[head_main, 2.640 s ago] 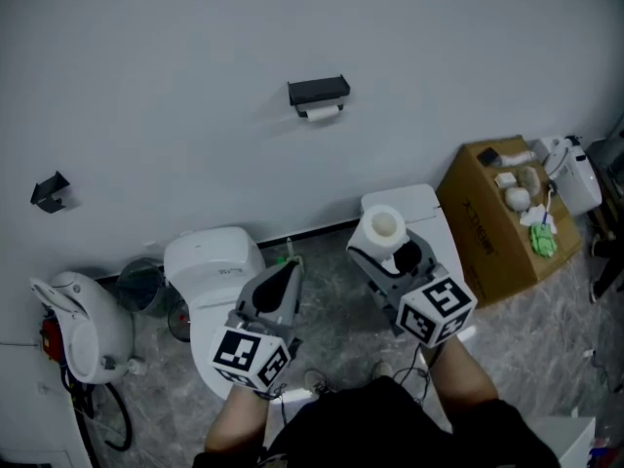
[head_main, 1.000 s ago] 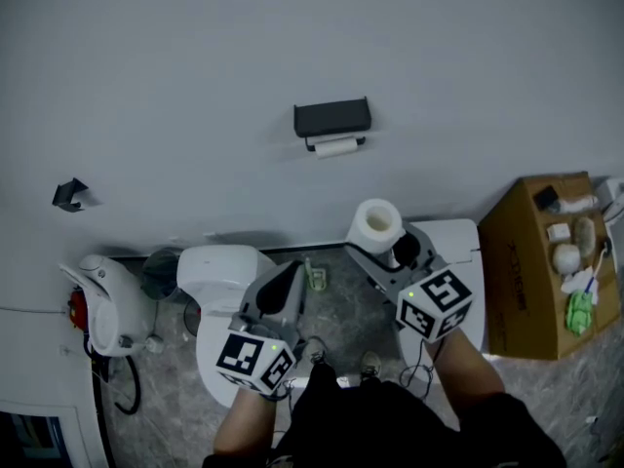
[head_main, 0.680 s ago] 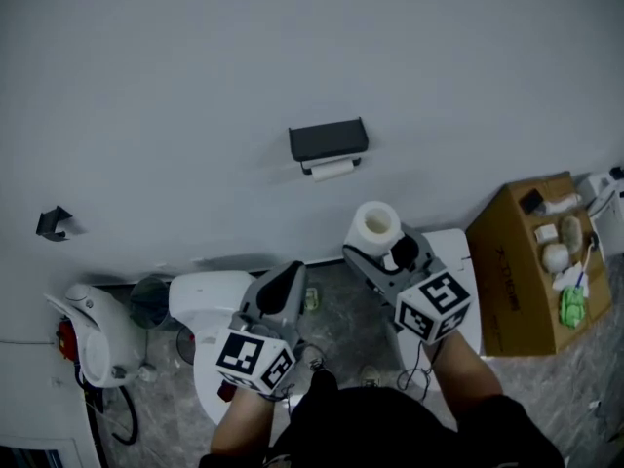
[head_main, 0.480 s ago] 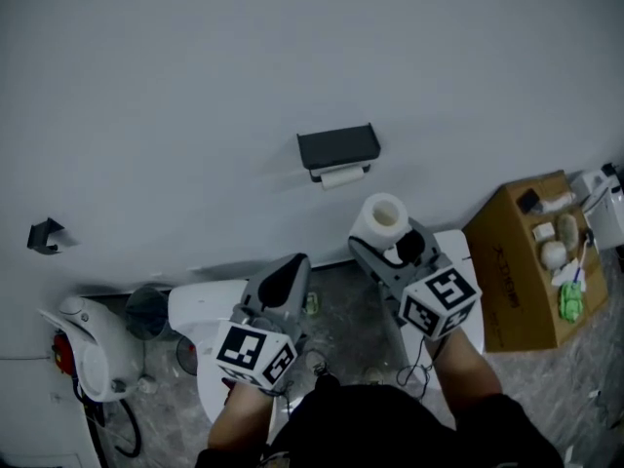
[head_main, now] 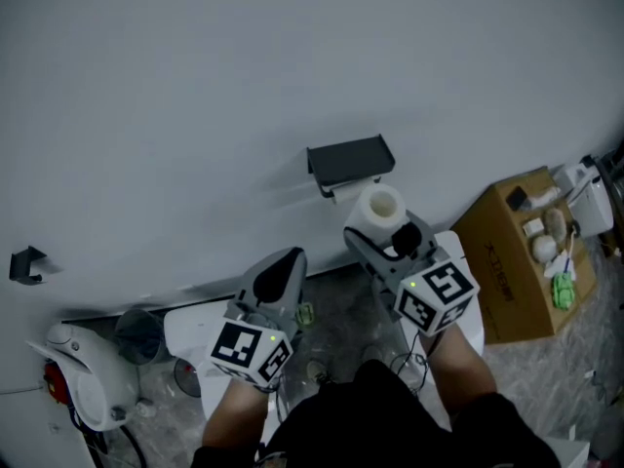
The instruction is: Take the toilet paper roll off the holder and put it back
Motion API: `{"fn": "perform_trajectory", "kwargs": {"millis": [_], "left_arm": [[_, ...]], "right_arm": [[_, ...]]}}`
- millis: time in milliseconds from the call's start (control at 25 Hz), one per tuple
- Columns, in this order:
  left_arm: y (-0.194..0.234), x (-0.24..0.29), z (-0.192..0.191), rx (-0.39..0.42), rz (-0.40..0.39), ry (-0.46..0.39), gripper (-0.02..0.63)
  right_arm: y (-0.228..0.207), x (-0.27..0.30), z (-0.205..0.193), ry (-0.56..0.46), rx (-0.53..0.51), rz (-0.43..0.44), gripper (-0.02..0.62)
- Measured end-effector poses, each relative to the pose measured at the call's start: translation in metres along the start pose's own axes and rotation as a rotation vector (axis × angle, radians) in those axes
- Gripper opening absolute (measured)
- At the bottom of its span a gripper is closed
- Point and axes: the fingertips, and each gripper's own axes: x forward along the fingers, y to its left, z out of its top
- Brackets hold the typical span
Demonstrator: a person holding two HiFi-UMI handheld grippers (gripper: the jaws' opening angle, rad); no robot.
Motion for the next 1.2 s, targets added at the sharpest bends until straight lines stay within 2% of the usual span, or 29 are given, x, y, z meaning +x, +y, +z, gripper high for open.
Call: {"fn": "perform_trajectory", "kwargs": {"millis": [200,640,1200], "left_arm": [[0.017,0.015,0.0,-0.006,0.0,0.002,0.005],[0.042,0.075,0.002,-0.001,0.086,0.0,0.005],[0.057,0.139,-0.002,0.01,0.155,0.021,0.005]], "right_arm": [[-0.018,0.02,0.009,-0.009,-0.012,-0.012,0.307],[-0.084,0.068,0.032,-0.036,-0.022,0.032,0.307],[-0.156,0.111,0.014,0.043,-0.067,0.053,0.307]]}}
